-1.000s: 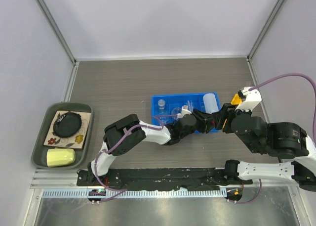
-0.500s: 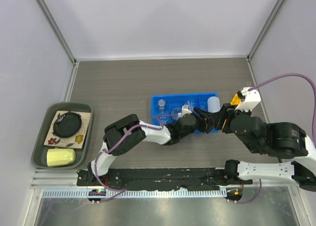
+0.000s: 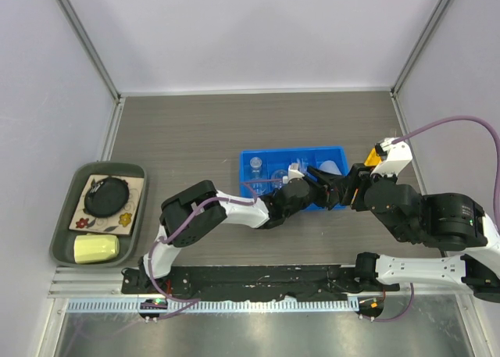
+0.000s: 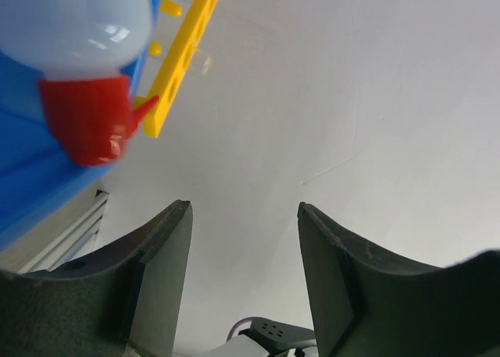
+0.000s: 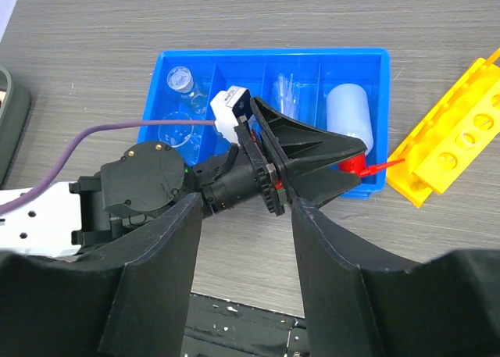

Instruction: Organize the chemistry lab equipment

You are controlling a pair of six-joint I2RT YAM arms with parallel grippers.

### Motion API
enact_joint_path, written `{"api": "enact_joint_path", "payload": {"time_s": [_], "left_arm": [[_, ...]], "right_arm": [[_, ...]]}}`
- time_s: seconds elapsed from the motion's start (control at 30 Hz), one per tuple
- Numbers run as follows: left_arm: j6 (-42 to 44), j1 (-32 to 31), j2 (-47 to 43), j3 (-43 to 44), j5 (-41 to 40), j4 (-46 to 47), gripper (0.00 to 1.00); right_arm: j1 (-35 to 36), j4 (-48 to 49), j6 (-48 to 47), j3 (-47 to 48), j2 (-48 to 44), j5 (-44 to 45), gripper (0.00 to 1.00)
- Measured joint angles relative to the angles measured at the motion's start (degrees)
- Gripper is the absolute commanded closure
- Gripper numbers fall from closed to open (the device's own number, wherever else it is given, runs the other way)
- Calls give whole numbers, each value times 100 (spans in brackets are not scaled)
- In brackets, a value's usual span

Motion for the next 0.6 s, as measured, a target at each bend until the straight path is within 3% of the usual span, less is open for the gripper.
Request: {"api": "enact_joint_path", "payload": {"time_s": [0.27, 0.6], "left_arm": [[83, -70, -570, -118, 107, -111, 41], [960, 55, -2302, -693, 501, -931, 41]], "right_arm": [[0, 0, 0, 0, 31, 0, 45], [0, 96, 22, 0, 188, -96, 44]]}}
